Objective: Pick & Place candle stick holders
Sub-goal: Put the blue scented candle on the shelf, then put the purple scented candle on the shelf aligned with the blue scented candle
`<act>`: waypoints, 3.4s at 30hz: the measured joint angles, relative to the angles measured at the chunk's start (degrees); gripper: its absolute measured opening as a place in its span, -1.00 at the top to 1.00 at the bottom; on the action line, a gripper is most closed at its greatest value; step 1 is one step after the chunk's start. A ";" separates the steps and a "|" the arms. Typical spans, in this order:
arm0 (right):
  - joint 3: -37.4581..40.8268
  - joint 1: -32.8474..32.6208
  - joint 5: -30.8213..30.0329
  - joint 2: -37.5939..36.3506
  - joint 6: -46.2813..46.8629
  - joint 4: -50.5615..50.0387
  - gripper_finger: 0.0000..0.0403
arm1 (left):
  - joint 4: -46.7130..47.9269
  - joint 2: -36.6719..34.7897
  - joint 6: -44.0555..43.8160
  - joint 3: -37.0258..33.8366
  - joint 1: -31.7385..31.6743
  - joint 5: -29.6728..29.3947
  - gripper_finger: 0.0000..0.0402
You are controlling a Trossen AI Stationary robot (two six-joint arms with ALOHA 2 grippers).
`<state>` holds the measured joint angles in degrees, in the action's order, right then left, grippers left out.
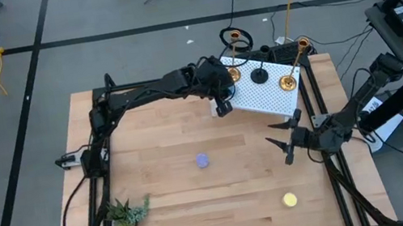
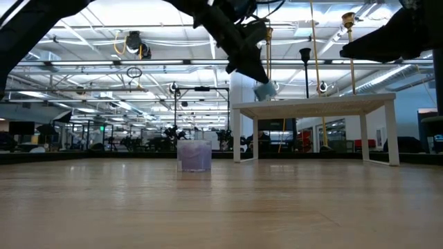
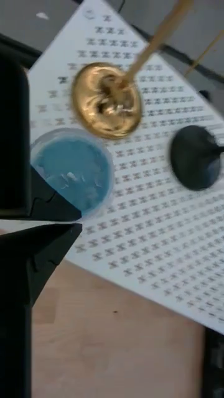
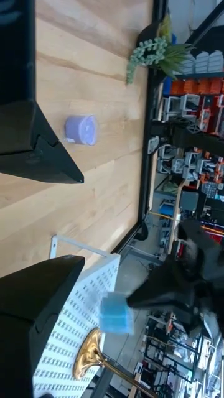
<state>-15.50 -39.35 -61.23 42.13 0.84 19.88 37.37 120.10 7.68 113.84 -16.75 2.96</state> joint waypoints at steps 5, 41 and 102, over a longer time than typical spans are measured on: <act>1.20 0.00 0.00 0.00 -0.02 0.31 0.03 | -0.26 0.57 0.16 0.00 -0.09 -0.51 0.73; 4.16 12.34 27.01 13.53 5.97 21.33 0.03 | 38.35 -21.90 2.12 -2.16 10.93 -6.64 0.40; -6.09 24.42 43.32 51.48 10.43 43.35 -0.39 | -37.82 -21.16 -12.90 -57.11 13.03 8.35 0.96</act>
<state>-21.58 -14.93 -17.91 93.61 11.27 63.22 -0.44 98.94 -5.22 56.73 -3.72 11.31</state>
